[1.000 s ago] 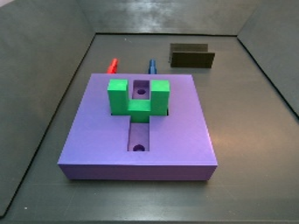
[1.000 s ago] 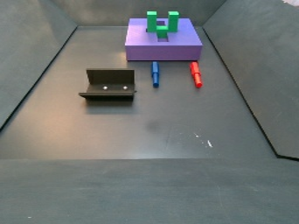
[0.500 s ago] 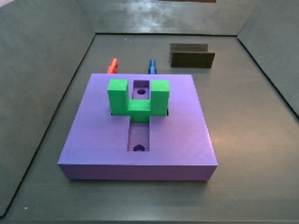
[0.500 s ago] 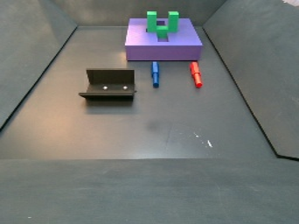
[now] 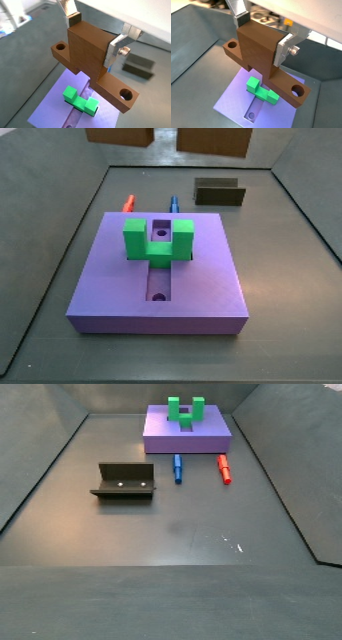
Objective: Pick up the brown object. Move up. Move to above the board. Insert the brown object.
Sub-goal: Insert the brown object.
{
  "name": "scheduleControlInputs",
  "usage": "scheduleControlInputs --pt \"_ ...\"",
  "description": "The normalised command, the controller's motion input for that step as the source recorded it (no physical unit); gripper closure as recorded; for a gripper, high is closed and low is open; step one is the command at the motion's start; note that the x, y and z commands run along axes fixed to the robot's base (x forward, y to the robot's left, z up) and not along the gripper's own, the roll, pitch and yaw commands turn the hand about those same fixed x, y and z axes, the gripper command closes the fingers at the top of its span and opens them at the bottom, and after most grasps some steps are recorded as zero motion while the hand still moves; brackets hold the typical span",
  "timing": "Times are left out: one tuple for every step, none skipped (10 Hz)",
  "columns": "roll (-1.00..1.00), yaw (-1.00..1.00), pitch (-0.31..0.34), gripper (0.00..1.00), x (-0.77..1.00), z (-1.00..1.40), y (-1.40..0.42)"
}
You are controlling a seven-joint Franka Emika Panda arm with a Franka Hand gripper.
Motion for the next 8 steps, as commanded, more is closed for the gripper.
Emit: scheduleControlInputs --pt "-0.14 -0.91 -0.26 1.0 0.0 -0.22 0.0" --pt "-0.11 -0.93 -0.273 1.0 0.0 -0.21 0.0" --pt "-0.05 -0.99 -0.21 1.0 0.0 -0.14 0.0" --pt "0.0 -1.0 -0.099 1.0 0.0 -0.1 0.0" --pt "0.01 -1.0 -0.004 1.0 0.0 -0.14 0.0" --pt "0.02 -1.0 0.0 1.0 0.0 -0.15 0.0" --pt "0.02 -1.0 0.0 1.0 0.0 -0.15 0.0" --pt "0.02 -1.0 0.0 1.0 0.0 -0.15 0.0"
